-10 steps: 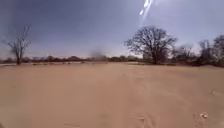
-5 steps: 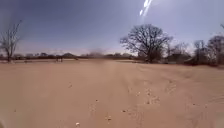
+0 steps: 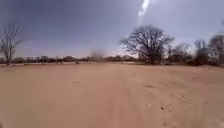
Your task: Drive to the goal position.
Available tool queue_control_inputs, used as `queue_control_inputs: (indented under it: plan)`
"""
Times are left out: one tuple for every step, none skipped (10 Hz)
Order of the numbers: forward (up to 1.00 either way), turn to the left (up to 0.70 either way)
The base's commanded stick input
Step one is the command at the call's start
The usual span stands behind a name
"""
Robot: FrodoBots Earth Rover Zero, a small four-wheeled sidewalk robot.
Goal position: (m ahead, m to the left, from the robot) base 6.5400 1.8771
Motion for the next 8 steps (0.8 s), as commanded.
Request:
queue_control_inputs:
  plan:
    - [1.00,-0.06]
    - [1.00,-0.18]
    - [1.00,-0.27]
    - [1.00,-0.27]
    - [1.00,0.00]
    - [1.00,0.00]
    - [1.00,0.00]
    - [1.00,0.00]
